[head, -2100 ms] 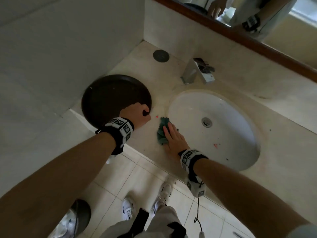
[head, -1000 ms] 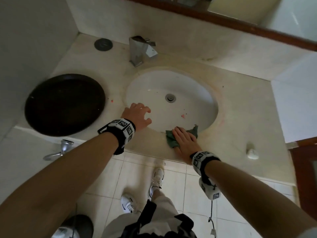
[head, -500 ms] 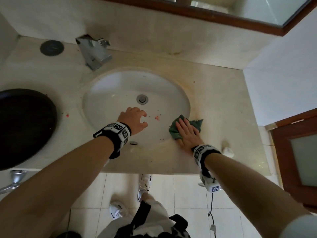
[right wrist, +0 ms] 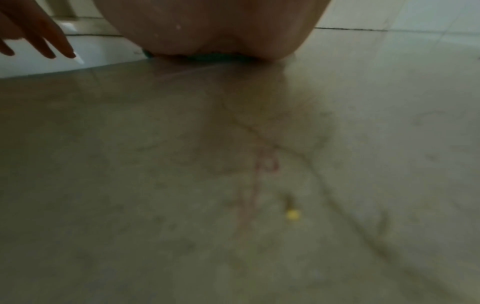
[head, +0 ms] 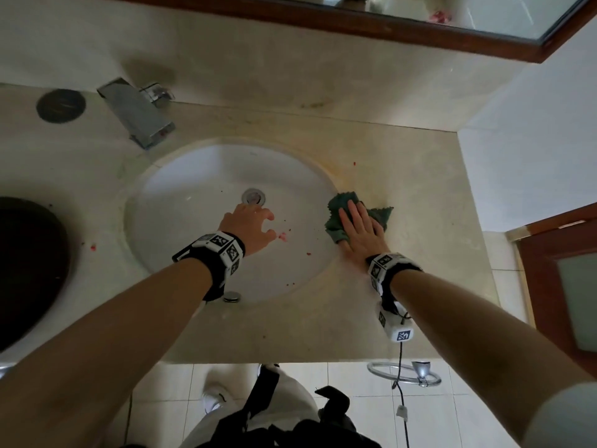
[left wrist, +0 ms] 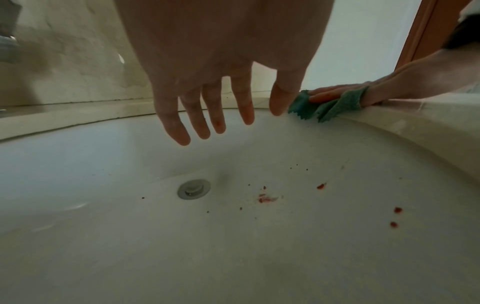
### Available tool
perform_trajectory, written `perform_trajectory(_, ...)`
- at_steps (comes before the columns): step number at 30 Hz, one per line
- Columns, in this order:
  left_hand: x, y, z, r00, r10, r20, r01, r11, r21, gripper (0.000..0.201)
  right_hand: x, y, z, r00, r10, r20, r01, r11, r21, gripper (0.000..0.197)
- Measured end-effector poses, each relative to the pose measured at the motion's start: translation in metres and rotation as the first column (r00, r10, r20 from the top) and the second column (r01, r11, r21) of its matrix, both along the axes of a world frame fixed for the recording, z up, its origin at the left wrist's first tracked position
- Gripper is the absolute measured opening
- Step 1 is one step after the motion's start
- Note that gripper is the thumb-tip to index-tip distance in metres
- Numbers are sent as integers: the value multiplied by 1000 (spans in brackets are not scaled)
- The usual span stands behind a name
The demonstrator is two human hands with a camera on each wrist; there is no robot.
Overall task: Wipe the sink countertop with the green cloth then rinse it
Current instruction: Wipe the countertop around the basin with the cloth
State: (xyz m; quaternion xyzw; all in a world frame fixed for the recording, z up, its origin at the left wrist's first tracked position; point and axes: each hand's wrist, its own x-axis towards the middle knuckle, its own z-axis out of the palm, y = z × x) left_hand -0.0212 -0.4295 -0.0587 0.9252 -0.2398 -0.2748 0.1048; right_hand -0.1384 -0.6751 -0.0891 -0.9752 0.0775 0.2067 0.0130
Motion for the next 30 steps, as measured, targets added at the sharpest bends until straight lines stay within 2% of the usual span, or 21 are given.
perform_trajectory(2,-2,6,2,1000,0,3,0,1000,0,43,-5,6,0,998,-58,11,58,998,3,66)
perform_trajectory(8,-17,35,5,1000,-9,15,10,1000,-14,43,-47,45,-1,984,-171,43,169,985,32,63)
perform_trajectory(12,-35,62,10,999,-11,30,12,999,-30,42,-81,83,-1,979,-199,49,197,979,51,76)
perform_trajectory(17,-48,106,13,998,12,62,-10,999,-35,42,-109,141,-4,969,-237,65,232,970,71,80)
perform_trajectory(24,-47,162,19,992,60,111,-58,998,-23,43,-124,223,1,970,-214,118,206,976,77,79)
perform_trajectory(30,-41,211,24,978,144,153,-142,990,-25,43,-102,280,2,990,-108,94,102,992,75,79)
